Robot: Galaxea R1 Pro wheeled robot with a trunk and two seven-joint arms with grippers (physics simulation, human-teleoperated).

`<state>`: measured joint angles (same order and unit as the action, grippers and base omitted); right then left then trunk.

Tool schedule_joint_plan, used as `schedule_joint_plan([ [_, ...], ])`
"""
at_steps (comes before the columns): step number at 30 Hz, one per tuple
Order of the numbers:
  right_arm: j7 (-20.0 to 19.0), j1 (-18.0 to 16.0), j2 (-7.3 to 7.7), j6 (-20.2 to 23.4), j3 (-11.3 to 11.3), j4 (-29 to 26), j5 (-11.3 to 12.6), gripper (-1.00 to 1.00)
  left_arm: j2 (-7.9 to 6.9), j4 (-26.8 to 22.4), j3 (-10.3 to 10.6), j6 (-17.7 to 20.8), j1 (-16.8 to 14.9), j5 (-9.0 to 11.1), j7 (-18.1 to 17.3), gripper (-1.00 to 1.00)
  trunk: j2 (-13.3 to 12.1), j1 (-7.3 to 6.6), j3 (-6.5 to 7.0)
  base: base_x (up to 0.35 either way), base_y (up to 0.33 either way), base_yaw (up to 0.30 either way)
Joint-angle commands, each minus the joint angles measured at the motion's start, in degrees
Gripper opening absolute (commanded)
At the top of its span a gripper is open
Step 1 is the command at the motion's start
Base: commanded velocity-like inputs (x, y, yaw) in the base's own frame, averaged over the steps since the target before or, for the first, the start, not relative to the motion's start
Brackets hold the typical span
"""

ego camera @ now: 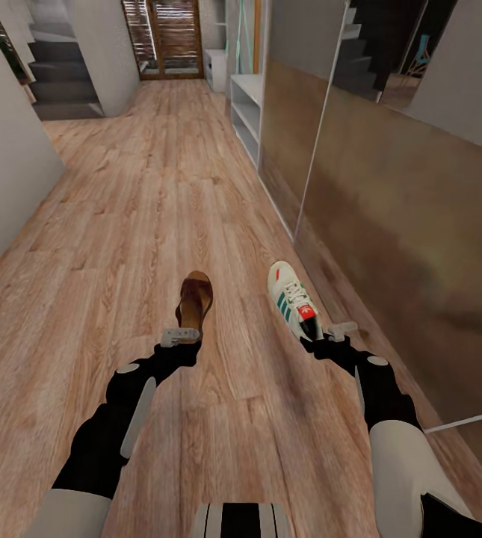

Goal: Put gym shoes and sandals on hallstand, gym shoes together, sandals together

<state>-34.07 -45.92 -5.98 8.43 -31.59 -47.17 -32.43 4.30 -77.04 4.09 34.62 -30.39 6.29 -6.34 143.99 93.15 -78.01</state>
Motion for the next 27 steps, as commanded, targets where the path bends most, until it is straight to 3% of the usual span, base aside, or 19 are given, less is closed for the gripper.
schedule_joint_plan([
  [1, -0.5, 0.0, -0.08, 0.3, -0.3, -0.1, -0.4, -1.00, 0.01, 0.0, 0.0, 0.4, 0.0, 0.6, 0.1, -1.00, 0.0, -0.03, 0.28, 0.000, 0.000, 0.000],
  [27, -0.5, 0.0, -0.08, 0.3, -0.2, -0.1, -0.4, -1.00, 0.01, 0.4, -0.2, 0.4, 0.0, 0.6, 0.1, -1.00, -0.3, -0.70, 8.50, 0.000, 0.000, 0.000],
])
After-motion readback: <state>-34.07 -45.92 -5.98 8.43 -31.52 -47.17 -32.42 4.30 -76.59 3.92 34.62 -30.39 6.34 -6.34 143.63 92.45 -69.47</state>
